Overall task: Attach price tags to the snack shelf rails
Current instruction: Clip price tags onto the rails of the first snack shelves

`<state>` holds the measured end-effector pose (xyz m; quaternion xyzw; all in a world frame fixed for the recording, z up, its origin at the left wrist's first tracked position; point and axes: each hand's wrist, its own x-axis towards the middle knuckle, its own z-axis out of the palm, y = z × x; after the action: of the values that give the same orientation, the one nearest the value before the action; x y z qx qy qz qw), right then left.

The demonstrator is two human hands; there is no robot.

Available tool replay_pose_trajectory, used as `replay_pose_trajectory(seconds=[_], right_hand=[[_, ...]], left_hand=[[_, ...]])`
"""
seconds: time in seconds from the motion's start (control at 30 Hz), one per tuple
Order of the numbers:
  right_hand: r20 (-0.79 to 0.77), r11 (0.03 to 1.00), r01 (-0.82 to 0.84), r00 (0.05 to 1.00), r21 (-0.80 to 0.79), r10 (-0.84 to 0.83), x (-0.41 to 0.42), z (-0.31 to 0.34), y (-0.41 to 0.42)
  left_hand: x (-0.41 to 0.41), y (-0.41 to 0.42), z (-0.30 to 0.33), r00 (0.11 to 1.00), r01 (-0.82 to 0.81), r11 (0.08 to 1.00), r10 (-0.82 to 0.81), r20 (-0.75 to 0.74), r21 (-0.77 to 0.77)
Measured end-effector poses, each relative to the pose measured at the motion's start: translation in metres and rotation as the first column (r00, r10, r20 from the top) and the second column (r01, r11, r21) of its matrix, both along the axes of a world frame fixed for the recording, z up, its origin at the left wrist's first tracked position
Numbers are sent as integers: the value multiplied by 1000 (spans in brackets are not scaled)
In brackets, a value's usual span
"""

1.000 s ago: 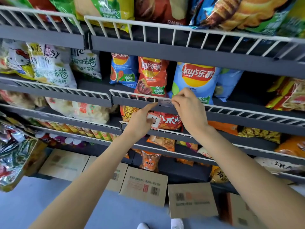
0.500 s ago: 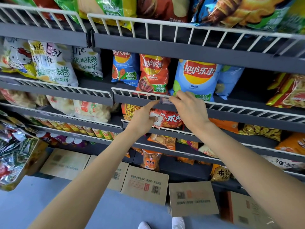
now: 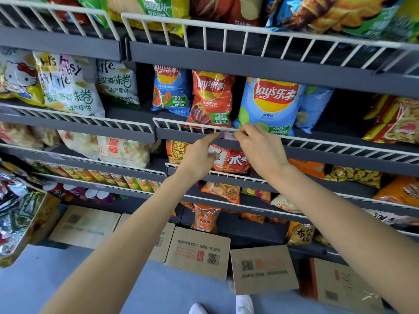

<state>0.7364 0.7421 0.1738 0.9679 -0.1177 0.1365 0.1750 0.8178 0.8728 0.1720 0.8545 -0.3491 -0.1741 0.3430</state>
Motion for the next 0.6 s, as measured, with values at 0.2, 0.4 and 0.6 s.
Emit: replay_pose_trajectory(seconds=[0.2,0.4,0.6], right_hand=[[10,1000,16,1000,13,-16,0,-3,2],[-22,996,12,1000,88,-10,-2,-3,1],[-4,947,-27,1000,320,30,-1,9,-3]], left_hand=[[0,2,5,996,-70,991,76,49,-113],[-9,5,10,970,-189,948,222,103,-256],[-13,6,19,958,-247,926,278,73,-286]])
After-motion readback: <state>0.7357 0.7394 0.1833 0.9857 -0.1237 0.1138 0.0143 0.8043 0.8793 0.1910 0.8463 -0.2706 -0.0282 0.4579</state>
